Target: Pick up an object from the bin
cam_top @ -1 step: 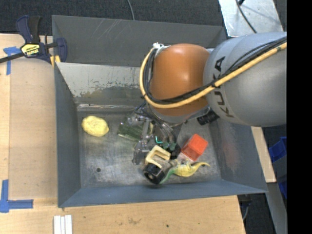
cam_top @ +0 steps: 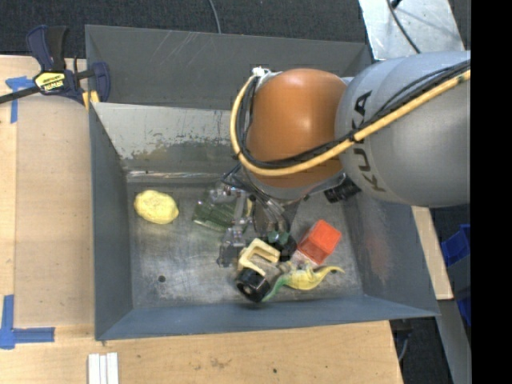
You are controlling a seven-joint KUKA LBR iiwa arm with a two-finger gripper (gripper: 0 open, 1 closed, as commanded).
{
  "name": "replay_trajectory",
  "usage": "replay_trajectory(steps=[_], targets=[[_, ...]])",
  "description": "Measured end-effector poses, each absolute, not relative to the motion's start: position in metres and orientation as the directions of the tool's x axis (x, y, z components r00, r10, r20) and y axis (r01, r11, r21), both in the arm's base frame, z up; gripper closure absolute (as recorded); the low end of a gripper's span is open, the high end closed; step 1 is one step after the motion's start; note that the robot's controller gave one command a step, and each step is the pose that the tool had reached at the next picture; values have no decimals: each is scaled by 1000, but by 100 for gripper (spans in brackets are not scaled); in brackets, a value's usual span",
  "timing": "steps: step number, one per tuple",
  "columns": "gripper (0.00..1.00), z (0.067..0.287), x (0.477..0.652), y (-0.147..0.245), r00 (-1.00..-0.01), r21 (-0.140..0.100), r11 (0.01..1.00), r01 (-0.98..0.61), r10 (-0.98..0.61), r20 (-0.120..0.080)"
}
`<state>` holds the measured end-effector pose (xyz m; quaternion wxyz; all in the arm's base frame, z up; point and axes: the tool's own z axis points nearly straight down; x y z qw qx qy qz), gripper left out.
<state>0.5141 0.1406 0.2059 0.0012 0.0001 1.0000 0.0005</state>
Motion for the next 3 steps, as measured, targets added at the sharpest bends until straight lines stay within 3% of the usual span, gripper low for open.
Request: replay_trajectory(steps=[1,2,3], targets=[[0,139,552,188,-999,3,999,-51,-51,-11],[0,111,568,202,-1000,3,1000,-3,-3,-20],[0,111,597,226,-962,2,962,273,273,-3]])
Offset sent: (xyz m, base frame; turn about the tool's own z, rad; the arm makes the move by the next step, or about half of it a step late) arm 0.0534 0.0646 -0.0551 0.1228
